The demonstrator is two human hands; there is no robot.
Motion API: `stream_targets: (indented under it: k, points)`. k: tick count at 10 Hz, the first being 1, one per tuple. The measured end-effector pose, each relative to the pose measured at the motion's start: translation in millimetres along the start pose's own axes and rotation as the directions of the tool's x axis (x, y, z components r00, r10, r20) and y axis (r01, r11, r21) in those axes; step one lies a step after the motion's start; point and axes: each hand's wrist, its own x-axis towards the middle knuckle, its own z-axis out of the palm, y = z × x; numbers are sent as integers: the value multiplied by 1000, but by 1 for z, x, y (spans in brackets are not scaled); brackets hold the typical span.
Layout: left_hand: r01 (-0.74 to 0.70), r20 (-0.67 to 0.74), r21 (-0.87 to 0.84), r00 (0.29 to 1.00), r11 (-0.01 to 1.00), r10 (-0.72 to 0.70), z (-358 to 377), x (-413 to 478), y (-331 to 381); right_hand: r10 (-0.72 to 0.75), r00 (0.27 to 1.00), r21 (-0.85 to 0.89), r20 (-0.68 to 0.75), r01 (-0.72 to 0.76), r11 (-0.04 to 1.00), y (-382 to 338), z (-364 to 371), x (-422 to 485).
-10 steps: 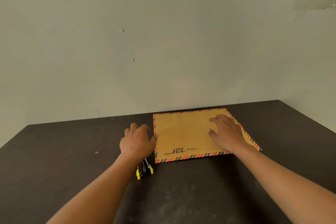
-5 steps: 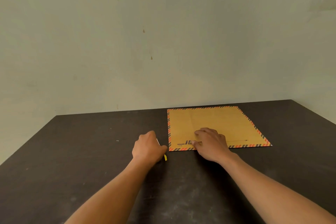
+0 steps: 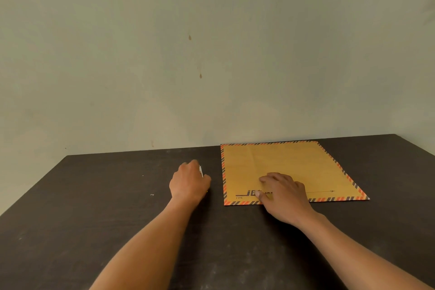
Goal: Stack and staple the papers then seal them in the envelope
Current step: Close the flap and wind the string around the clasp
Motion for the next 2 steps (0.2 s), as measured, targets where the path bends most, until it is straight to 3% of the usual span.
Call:
stream_targets:
  k: [2]
  points:
    - [-14, -22, 13, 1000, 1000, 14, 1, 0, -3, 8, 1000, 35, -24, -7, 999, -1, -1, -1]
